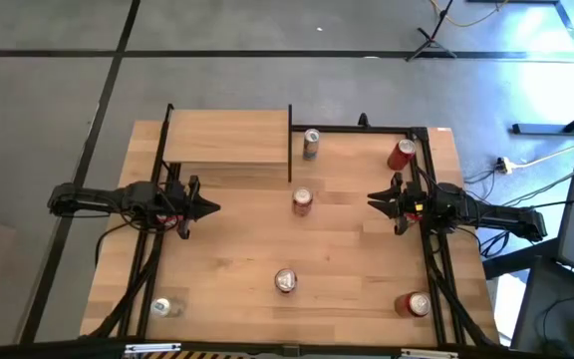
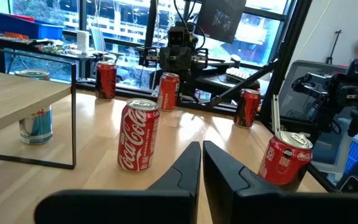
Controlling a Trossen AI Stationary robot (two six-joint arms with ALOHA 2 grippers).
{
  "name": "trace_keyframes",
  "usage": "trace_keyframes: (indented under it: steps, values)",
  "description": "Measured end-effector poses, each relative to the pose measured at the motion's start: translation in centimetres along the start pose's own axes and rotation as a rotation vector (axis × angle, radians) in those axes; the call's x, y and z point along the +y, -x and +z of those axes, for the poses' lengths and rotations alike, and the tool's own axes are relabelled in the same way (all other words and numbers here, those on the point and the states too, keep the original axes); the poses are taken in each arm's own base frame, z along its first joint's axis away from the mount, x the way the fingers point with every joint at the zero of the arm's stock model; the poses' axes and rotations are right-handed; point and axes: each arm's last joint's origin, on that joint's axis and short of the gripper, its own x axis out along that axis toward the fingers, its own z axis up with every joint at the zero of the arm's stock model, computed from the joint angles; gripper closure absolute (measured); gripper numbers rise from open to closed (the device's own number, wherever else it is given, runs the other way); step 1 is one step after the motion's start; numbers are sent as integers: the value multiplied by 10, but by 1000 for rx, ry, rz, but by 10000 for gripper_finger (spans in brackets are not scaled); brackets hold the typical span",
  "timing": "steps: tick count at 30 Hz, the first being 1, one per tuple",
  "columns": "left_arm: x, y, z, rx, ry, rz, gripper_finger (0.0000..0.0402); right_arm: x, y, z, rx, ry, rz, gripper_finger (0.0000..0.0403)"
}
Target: Place canned beverage on shelf
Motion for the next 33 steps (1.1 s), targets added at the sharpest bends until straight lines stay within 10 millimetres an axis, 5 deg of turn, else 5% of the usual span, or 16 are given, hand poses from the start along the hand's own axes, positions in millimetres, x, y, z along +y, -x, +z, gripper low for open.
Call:
trace_keyframes:
  steps: [12,20,28,33]
  values:
    - [0,0,1,-8,-21,7,391,0,0,0,0,0,0,317]
    - [-2,4,26,-282,-16,61,391,-1,0,1,-16,79,-49,317]
    - [-6,18,56,-626,50,18,391,-2,3,20,-259,-289,-133,317]
    - [-1,29,72,-785,201,235,391,-7,6,26,-415,-486,-297,317]
